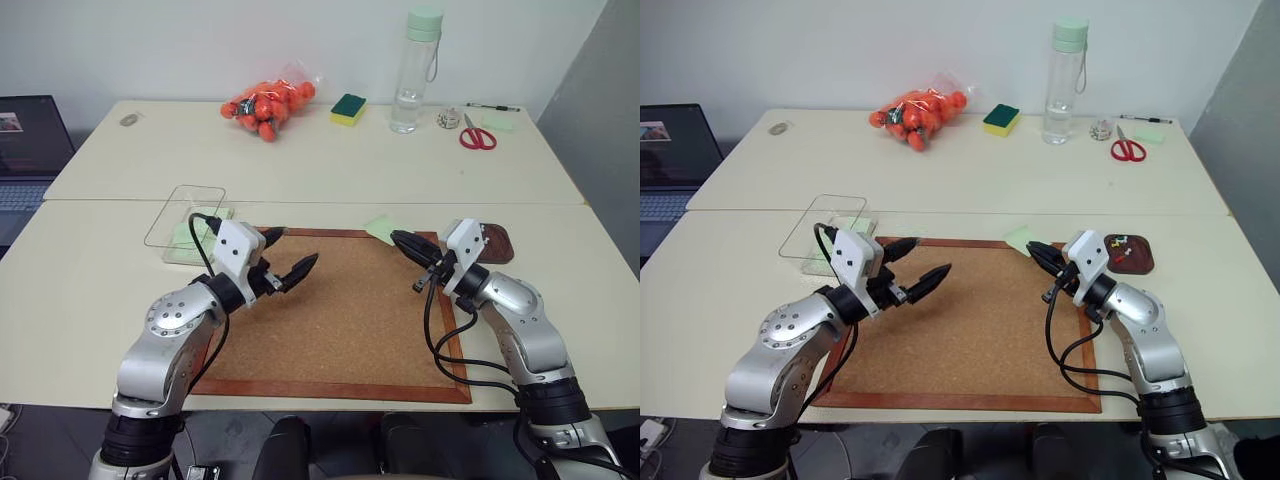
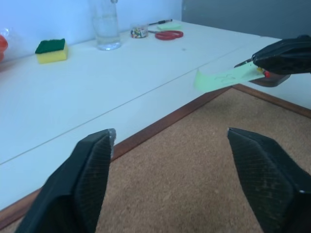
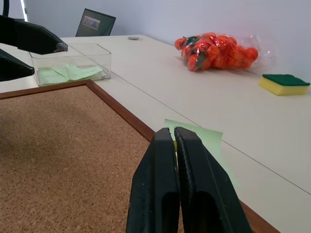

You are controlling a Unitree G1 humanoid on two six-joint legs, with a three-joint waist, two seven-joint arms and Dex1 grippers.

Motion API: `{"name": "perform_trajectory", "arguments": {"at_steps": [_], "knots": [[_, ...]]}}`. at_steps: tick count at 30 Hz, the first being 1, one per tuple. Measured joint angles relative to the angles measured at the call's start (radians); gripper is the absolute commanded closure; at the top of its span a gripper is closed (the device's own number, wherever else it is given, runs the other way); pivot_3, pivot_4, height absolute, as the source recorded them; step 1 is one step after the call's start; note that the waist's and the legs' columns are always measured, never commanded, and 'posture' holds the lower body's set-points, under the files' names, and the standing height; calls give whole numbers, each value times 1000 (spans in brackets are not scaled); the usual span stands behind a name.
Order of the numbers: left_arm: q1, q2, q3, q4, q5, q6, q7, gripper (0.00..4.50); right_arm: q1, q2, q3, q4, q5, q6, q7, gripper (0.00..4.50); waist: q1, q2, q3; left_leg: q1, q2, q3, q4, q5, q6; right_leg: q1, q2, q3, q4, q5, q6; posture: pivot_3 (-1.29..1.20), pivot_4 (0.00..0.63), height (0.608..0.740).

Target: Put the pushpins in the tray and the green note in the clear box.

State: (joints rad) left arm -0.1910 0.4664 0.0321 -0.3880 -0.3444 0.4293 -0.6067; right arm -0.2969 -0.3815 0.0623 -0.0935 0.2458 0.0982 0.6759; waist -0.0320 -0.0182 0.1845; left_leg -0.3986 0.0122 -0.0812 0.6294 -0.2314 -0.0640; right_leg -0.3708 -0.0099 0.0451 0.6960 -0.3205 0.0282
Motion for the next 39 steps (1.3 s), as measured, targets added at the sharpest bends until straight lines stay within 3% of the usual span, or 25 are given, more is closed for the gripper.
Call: {"name": "perform_trajectory", "arguments": {"at_steps": [9, 18, 31, 34, 39], "knots": [[-87, 28, -75, 123, 139, -213, -45, 55, -20, 0, 0, -1, 1, 1, 0, 4500, 0, 0, 0, 0, 0, 0, 0, 0, 0, 0, 1, 0, 0, 0, 0, 0, 150, 740], [-246, 55, -217, 388, 368, -595, -93, 55, -36, -1, 0, -51, 22, 51, 3, 4500, 1, 0, 0, -1, 0, 0, 0, 0, 0, -1, 0, 0, 0, 0, 0, 0, 150, 740], [-502, -66, -346, 796, 573, -954, -18, 55, -45, 8, 12, -151, 53, 145, -2, 4500, 1, 0, 0, -2, -1, 0, 0, 0, 0, -1, 1, -1, 0, 0, 0, 0, 150, 740], [-544, -80, -359, 864, 609, -1022, 10, 455, -45, 11, 17, -173, 54, 158, -3, 4500, -1, 0, 0, -2, -1, 0, 0, 0, 0, -1, 1, 0, 0, 0, 0, 0, 150, 740], [-561, -80, -378, 911, 641, -1096, 26, 1526, -45, 19, 17, -186, 64, 178, -9, 4500, 0, 0, 0, -2, -1, 0, 0, 0, 0, -1, 1, -1, 0, 0, 0, 0, 150, 740]]}}
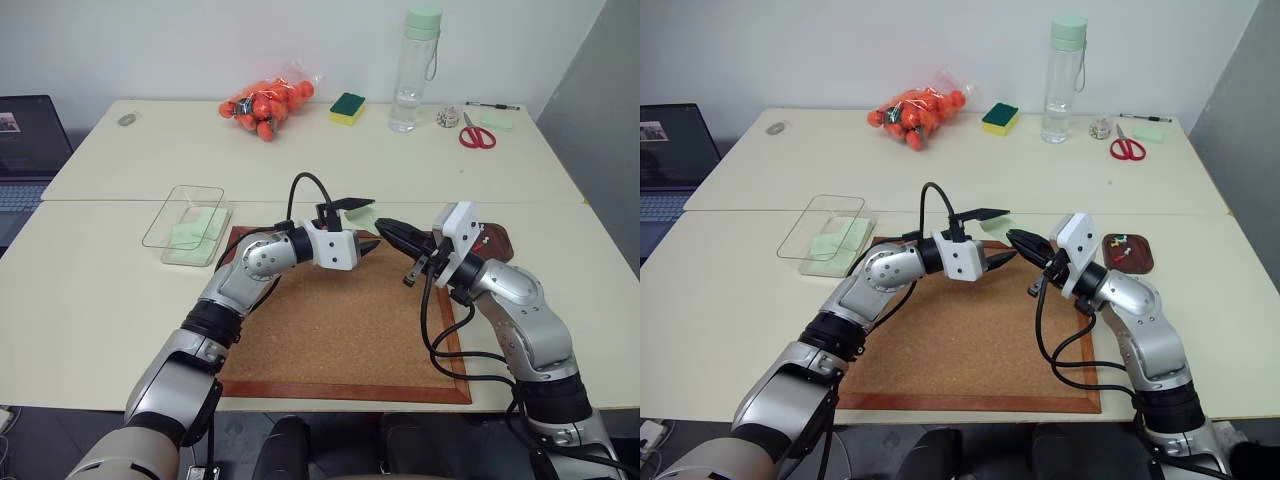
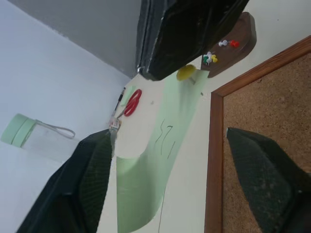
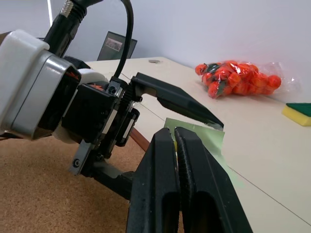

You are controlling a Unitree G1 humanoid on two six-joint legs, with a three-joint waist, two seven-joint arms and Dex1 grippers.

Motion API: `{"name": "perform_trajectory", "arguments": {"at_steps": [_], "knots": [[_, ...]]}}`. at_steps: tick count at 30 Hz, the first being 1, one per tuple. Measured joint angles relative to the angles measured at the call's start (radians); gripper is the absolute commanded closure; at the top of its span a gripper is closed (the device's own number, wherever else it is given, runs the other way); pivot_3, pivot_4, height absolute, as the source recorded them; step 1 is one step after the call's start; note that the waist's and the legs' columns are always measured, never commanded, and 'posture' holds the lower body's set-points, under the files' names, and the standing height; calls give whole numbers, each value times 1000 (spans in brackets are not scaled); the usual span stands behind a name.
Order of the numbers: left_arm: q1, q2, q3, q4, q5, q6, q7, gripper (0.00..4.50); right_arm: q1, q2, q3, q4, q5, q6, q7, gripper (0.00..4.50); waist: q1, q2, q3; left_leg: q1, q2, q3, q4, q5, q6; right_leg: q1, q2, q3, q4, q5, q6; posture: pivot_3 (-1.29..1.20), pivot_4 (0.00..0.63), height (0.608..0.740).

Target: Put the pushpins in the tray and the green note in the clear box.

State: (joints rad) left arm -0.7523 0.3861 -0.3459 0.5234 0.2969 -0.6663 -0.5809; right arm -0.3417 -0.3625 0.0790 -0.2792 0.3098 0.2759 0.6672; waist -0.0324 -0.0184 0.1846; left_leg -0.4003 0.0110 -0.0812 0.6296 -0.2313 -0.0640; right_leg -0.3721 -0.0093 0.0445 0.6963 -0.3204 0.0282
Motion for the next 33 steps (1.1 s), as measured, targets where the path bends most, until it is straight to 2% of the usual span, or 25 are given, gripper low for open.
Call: {"name": "perform_trajectory", "arguments": {"at_steps": [5, 9, 15, 24, 30, 33], "knots": [[0, 1, -12, 5, 15, -40, 0, 2370, 0, 12, 0, -5, 8, 15, -10, 4500, 0, 0, 0, 0, 0, 0, 0, 0, 0, 0, 0, 0, 0, 0, 0, 0, 150, 740], [0, 1, -14, 6, 25, -52, 0, 3307, 0, 14, 0, -5, 10, 21, -15, 4500, 0, 0, 0, 0, 0, 0, 0, 0, 0, 0, 0, 0, 1, 0, 0, 0, 150, 740], [0, 3, -14, 6, 41, -62, 5, 4436, -12, 35, -9, -5, 35, 74, -49, 4500, 0, 0, 0, 0, 0, 0, 0, 0, 0, 0, 0, 0, 1, 0, 0, 0, 150, 740], [0, 6, -18, 6, 59, -72, 22, 4436, -108, 62, -106, -26, 172, 313, -170, 4500, 0, 0, 0, 0, 0, -1, 0, 0, 0, 0, 0, 0, 1, 0, 0, 0, 150, 740], [0, 8, -21, 6, 64, -84, 21, 4436, -113, 63, -159, -46, 234, 374, -211, 4500, 0, 0, 0, 0, 0, 0, 0, 0, 0, 0, 0, 0, 1, 0, 0, 0, 150, 740], [9, 19, -20, 0, 62, -82, 20, 4436, -113, 21, -199, -46, 223, 365, -224, 4500, 0, 0, 0, 0, 0, 0, 0, 0, 0, 0, 0, 0, 1, 0, 0, 0, 150, 740]]}}
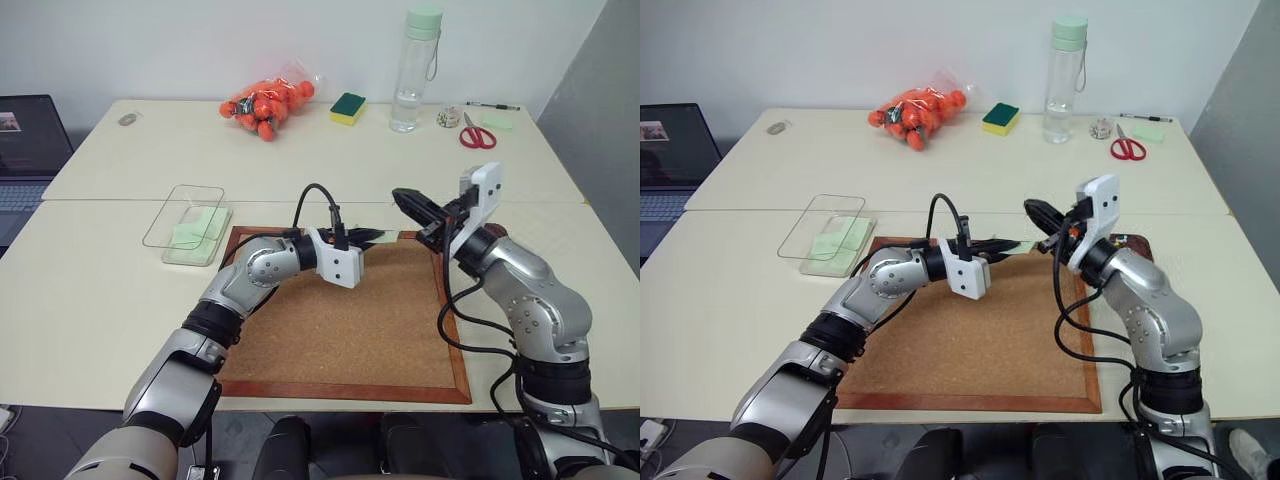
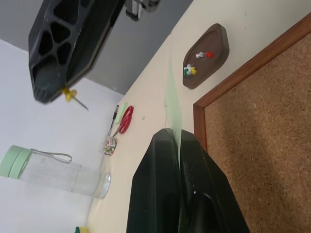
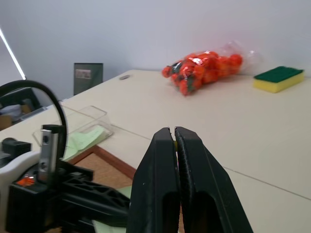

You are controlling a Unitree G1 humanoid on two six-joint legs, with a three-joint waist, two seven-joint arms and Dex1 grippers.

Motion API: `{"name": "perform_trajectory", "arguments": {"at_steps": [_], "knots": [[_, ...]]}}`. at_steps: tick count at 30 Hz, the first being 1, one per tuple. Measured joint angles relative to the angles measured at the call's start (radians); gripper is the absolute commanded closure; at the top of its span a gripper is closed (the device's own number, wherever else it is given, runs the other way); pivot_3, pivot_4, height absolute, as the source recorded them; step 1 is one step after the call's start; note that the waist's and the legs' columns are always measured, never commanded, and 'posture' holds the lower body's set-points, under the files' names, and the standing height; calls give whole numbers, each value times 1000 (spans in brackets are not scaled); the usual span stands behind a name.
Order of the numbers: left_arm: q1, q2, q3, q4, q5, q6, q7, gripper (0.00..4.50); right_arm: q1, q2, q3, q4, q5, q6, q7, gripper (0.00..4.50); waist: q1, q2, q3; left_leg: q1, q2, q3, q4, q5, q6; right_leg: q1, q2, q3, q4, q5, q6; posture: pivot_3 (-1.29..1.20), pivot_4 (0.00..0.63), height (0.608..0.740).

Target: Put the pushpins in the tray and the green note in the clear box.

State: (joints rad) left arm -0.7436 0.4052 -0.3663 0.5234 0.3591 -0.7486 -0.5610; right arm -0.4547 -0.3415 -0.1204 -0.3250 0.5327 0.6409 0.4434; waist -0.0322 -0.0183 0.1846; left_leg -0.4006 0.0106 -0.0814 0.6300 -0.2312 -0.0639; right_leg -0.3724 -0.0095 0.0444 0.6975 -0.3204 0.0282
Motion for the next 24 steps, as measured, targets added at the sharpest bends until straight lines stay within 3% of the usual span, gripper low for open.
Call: {"name": "perform_trajectory", "arguments": {"at_steps": [6, 13, 24], "knots": [[88, 48, 23, -134, -54, 57, -35, 4436, 83, -165, -37, 105, -182, -135, -27, 4500, 0, 0, 0, 0, 0, 1, 0, 0, 0, 0, 0, 0, 0, 0, 0, 0, 150, 740], [185, 99, 59, -322, -109, 162, -66, 4436, 69, -190, -20, 375, -355, -215, -101, 4500, -7, 0, 0, 1, 1, 1, 0, 0, 0, 0, 1, 1, 1, 0, 0, 0, 150, 740], [251, 124, 79, -443, -121, 262, -78, 4500, 0, -189, -23, 540, -386, -225, -104, 2120, -5, 0, 0, 1, 1, 1, 0, 0, 1, 0, 0, 1, 0, 0, 0, 0, 150, 740]]}}
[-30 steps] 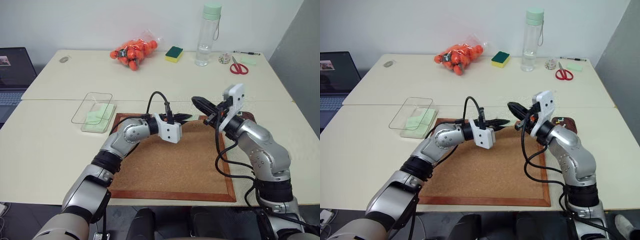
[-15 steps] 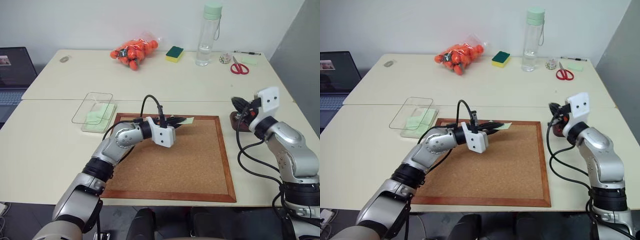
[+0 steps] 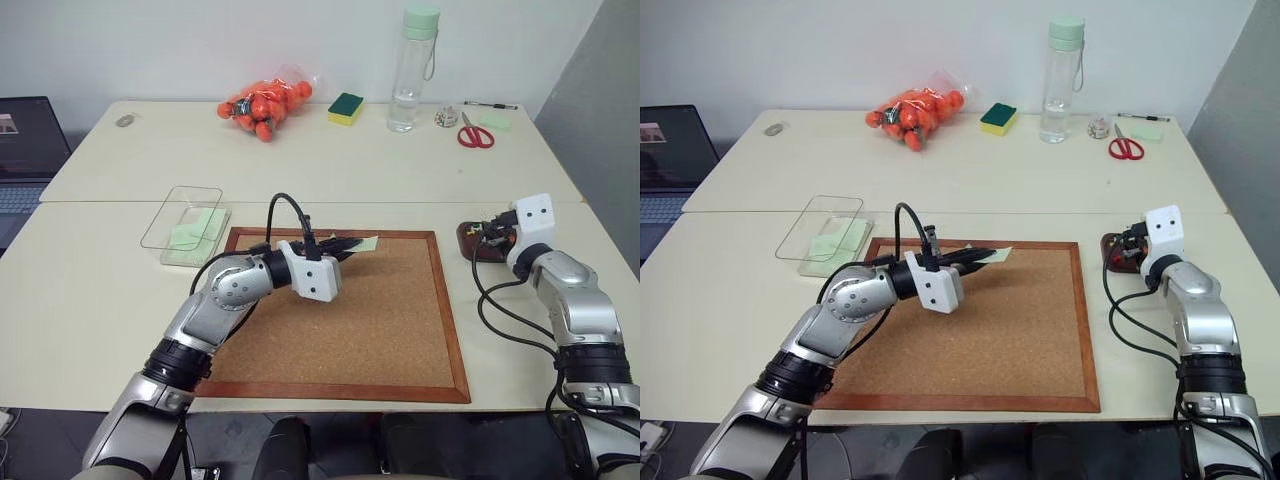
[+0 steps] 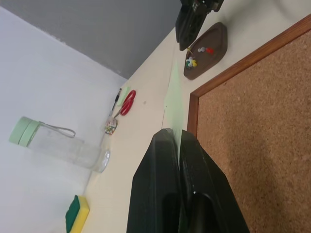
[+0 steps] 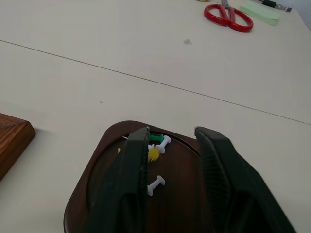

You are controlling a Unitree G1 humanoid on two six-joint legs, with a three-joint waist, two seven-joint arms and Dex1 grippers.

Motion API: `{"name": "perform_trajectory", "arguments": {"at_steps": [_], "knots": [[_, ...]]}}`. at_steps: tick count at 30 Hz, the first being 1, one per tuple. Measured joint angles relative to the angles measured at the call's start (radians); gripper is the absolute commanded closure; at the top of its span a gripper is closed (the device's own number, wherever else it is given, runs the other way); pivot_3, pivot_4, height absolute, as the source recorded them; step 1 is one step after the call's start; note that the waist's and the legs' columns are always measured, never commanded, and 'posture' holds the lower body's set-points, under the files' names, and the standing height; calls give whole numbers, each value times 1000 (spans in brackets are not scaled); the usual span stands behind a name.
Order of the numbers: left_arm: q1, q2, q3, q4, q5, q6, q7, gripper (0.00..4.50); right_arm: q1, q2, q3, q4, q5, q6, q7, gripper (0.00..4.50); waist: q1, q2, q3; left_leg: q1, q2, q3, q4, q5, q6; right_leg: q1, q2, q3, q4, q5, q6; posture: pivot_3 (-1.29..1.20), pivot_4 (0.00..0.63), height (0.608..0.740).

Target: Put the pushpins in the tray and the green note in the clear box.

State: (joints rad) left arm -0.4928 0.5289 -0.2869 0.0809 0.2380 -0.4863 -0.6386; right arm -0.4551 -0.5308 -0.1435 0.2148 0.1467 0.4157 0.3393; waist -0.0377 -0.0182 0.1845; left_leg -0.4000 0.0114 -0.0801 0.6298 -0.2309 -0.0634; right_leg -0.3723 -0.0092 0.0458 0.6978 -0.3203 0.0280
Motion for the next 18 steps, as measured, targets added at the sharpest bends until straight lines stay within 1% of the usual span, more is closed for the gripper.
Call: {"name": "perform_trajectory", "arguments": {"at_steps": [2, 5, 9, 13, 15, 16, 17, 18], "knots": [[10, 7, 1, -7, 0, 4, -3, 4500, 0, 2, -2, 1, 2, 0, 4, 1584, 0, 0, 0, 0, 0, 0, 0, 0, 0, 0, 0, 0, 0, 0, 0, 0, 150, 740], [13, 19, 9, -16, -1, 15, -4, 4500, 0, 4, -10, 1, 7, 4, 4, 988, 0, 0, 0, 0, 0, 0, 0, 0, 0, 0, 0, 0, 0, 0, 0, 0, 150, 740], [13, 34, 38, -37, -3, 33, -3, 4500, 8, 7, -25, -27, 21, 3, 10, 64, 0, 0, 0, 0, 0, 0, 0, 0, 0, 0, 0, 0, 0, 0, 0, 0, 150, 740], [20, 68, 113, -82, -28, 108, 1, 4500, 29, 33, -32, -142, 71, -29, 56, 22, -6, 0, 0, 0, 1, 0, 0, 0, 0, -1, 1, 0, 0, 0, 0, 0, 150, 740], [46, 105, 181, -131, -45, 188, 2, 4500, 43, 42, -25, -238, 121, -30, 110, 22, -12, 0, 0, 0, 2, -1, 0, 0, 0, -1, 1, 0, 0, 0, 0, 0, 150, 740], [72, 133, 250, -168, -67, 298, 4, 4500, 46, 44, -6, -308, 159, -17, 155, 22, -14, 0, 0, 0, 2, -1, 0, 0, 0, -1, 1, 0, 0, 0, 0, 0, 150, 740], [77, 139, 274, -178, -76, 340, 5, 4500, 46, 45, 3, -329, 170, -11, 166, 22, -16, 0, 0, 0, 2, -1, 0, 0, 0, -1, 1, 0, 0, 0, 0, 0, 150, 740], [90, 151, 338, -201, -104, 463, 10, 4500, 44, 55, 28, -373, 195, 9, 194, 22, -17, 0, 0, 0, 2, -1, 0, 0, 0, 0, 1, -1, 0, 0, 0, 0, 150, 740]]}}
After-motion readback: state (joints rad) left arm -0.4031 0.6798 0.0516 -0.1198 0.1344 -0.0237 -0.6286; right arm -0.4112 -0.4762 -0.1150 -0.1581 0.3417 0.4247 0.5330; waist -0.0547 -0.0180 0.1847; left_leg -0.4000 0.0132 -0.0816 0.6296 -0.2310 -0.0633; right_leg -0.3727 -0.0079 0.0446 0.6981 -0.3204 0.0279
